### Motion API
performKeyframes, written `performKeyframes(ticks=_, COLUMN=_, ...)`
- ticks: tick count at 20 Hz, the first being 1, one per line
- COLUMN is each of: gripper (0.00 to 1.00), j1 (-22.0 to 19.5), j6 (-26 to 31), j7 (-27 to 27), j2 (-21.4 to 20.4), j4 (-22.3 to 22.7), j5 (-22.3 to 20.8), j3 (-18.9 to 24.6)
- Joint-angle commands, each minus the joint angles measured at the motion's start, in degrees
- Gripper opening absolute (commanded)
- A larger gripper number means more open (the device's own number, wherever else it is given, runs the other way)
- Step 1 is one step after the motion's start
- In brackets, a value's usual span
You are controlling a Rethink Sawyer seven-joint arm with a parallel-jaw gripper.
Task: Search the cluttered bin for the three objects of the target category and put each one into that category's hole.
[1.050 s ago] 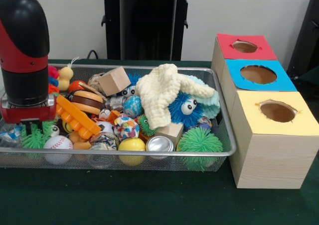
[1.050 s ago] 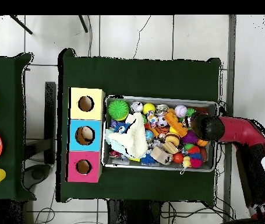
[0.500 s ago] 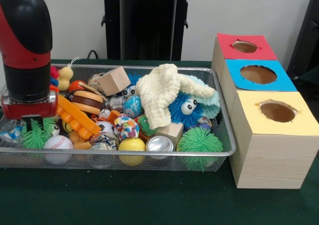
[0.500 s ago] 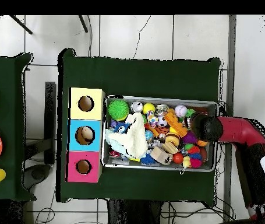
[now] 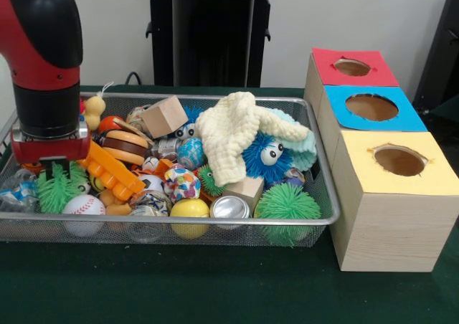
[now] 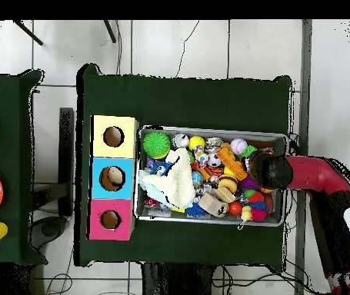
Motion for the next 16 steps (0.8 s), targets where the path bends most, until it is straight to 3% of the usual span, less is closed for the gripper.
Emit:
performKeyframes(ticks=1, gripper=0.00, j1=1.5, j6=5.1, j7=-2.9, j2=-0.7, j4=5.5, j5=0.3, j3=-2.4)
performKeyframes(ticks=16, gripper=0.00, j1=3.4, j6=4.3, j7=-0.5, j2=-2.1, j4=8.1, j5=1.7, j3=-3.2)
